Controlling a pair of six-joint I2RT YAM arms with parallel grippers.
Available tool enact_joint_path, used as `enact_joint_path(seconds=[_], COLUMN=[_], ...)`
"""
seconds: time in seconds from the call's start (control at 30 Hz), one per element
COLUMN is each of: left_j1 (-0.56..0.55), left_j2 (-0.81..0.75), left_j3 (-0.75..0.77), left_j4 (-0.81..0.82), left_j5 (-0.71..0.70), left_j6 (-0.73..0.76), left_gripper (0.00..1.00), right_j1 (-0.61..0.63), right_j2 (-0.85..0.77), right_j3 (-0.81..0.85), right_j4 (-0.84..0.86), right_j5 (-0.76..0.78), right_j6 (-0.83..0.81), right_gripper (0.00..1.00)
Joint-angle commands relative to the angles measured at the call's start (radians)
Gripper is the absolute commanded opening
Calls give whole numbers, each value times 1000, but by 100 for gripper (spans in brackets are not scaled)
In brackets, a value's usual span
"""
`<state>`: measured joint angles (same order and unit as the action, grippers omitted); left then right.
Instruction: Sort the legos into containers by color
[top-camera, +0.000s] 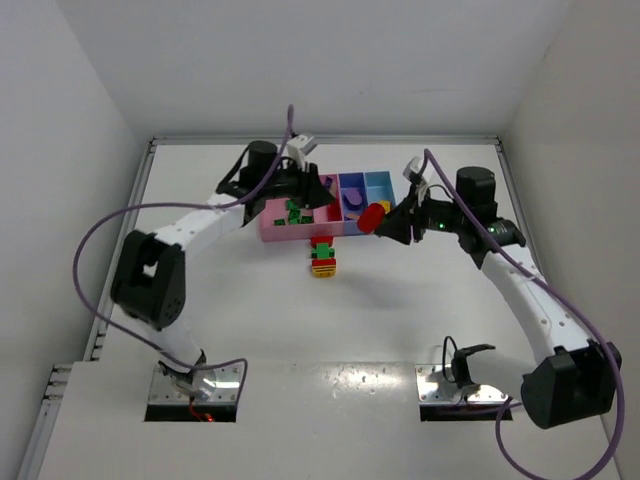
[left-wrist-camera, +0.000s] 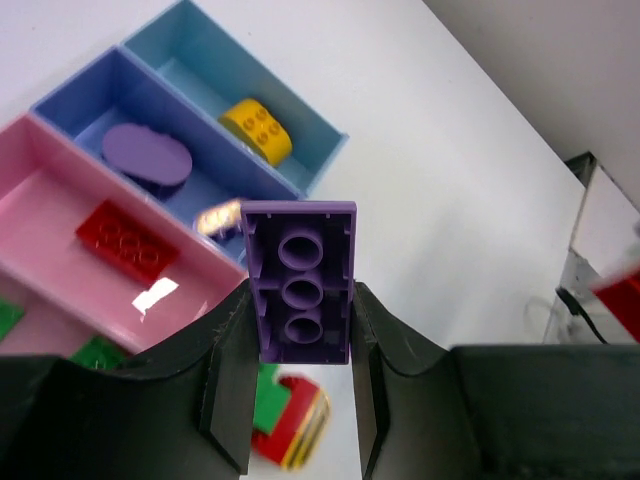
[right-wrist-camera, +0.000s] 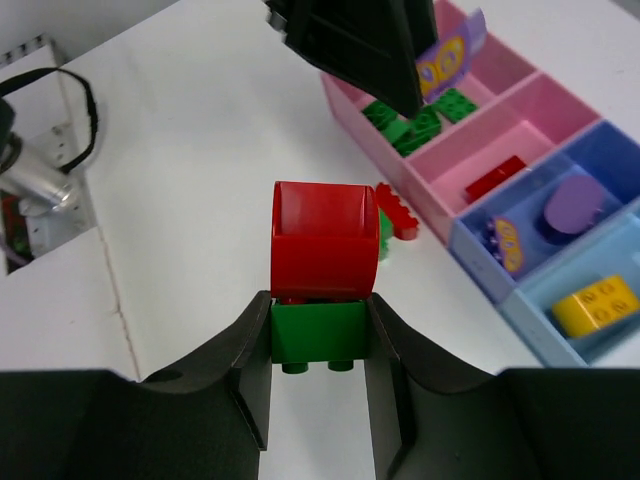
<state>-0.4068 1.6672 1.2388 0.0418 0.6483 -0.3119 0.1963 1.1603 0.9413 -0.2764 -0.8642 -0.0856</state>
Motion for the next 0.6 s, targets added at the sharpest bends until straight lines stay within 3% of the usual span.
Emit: enact_joint_path(seconds=[0.0,0.17,0.37,0.47,0.5,0.57], left_j1=[-39,-75,-75,-75,-75,-75], left_j2=[164,379,544,577,586,595], left_j3=[144,402,574,613,622,636], left_j4=[-6,-55,-75,-86,-98,-109], left_j5=[-73,-121,-139,-159,-168,-180], left_j6=[-3,-33,-56,-56,-46,-46], left_gripper=[11,14,22,35,48,58], right_j1=[-49,-145,-213,-222,-222,-222], right_j2=[-46,-89,-90,-79,-70,-70], right_j3=[-19,-77,-90,-90,-90,-90], right_j4=[20,97,120,129,129,129], right_j5=[47,-1,-48,-61,-70,-70], right_j6=[3,93,127,127,136,136], right_gripper=[0,0,0,0,0,0])
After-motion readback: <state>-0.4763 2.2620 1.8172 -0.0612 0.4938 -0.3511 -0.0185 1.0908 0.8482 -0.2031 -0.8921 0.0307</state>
